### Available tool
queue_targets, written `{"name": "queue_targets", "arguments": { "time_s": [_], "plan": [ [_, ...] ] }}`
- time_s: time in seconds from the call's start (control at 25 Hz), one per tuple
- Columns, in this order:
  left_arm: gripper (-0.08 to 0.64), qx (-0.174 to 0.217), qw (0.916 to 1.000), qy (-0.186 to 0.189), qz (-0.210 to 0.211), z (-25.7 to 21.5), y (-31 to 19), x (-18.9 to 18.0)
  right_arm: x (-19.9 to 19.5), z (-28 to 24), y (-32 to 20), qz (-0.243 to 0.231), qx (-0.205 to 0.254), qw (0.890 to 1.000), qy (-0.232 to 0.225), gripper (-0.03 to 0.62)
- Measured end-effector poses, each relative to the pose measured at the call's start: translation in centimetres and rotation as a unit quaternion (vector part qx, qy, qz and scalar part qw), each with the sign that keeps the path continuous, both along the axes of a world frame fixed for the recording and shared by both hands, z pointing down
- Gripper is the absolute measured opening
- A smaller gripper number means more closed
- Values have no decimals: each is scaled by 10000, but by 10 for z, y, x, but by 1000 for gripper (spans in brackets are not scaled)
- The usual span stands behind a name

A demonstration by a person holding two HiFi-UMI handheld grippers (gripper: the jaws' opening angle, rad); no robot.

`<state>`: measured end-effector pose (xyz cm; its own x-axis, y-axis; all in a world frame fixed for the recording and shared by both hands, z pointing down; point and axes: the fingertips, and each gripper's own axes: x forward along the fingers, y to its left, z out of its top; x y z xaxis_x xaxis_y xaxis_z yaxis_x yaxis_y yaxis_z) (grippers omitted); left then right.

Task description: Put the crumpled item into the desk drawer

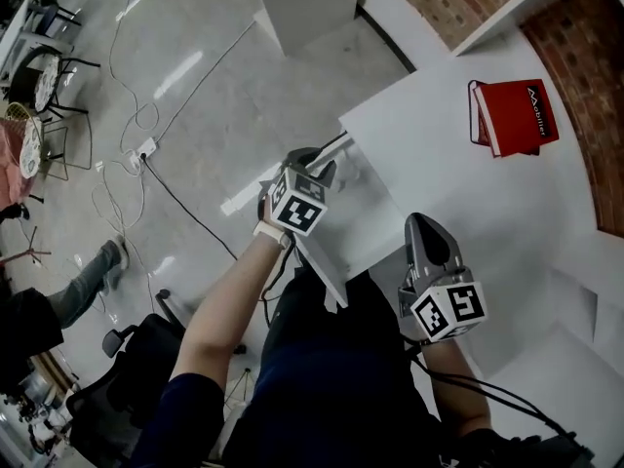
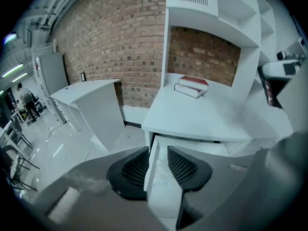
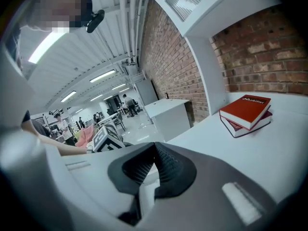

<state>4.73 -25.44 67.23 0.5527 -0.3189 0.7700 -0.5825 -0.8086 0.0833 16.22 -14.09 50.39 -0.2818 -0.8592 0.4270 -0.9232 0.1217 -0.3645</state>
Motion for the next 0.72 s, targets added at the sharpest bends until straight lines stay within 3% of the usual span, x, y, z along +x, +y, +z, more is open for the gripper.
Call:
{"name": "queue_targets", "arguments": {
  "time_s": [0.16, 0.36, 0.72],
  "plan": [
    [129, 457, 9959, 669, -411, -69, -7, -20, -17, -17, -10, -204, 217, 9996, -9, 3],
    [117, 924, 9805, 1471, -916, -145, 1, -49, -34, -38, -17, -382, 450, 9983, -3, 2],
    [106, 1566, 9498, 2213, -1559, -241, 26, -86, -50, -74, -30, -592, 862, 9945, 4, 2]
  ]
}}
